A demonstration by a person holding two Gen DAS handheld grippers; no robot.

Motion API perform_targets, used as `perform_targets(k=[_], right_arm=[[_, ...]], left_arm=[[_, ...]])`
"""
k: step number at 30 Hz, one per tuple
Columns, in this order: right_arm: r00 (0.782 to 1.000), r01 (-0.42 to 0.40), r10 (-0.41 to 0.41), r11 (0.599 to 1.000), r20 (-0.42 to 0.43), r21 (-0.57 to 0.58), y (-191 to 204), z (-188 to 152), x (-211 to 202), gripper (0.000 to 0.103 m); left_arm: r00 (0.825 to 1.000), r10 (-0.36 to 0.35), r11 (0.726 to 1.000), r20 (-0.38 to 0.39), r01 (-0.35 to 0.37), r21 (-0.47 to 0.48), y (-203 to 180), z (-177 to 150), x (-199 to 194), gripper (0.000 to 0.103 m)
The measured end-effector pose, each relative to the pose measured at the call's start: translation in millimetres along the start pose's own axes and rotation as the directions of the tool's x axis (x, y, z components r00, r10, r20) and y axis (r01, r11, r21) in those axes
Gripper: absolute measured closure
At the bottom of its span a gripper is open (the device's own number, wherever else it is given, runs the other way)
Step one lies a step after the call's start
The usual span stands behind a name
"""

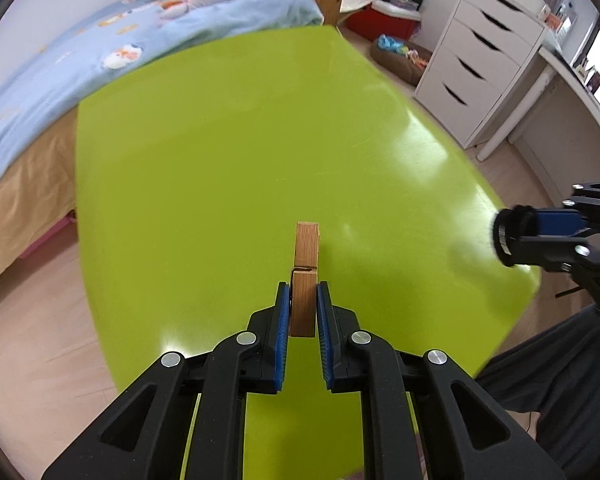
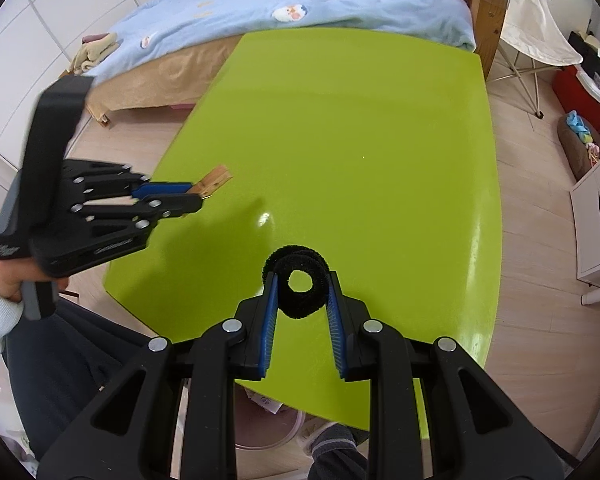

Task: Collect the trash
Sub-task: 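Drop the clothespin and black hair tie into the pink wastebasket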

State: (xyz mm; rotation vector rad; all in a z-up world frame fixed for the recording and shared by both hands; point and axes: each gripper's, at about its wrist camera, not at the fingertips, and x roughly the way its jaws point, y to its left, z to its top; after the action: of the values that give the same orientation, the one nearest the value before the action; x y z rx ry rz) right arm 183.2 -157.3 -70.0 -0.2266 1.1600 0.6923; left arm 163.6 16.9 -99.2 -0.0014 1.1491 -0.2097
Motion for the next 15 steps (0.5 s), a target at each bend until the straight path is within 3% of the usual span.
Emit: perform_targets(k=[15], right_arm=[[0.994, 0.011, -0.006, 0.999, 0.112, -0.044, 38.4, -55.3, -75.3, 0.08]], left_arm=[[0.986, 0.004, 1.0, 0.165, -0.003, -0.009, -53.8, -70.7, -111.9, 0.089]])
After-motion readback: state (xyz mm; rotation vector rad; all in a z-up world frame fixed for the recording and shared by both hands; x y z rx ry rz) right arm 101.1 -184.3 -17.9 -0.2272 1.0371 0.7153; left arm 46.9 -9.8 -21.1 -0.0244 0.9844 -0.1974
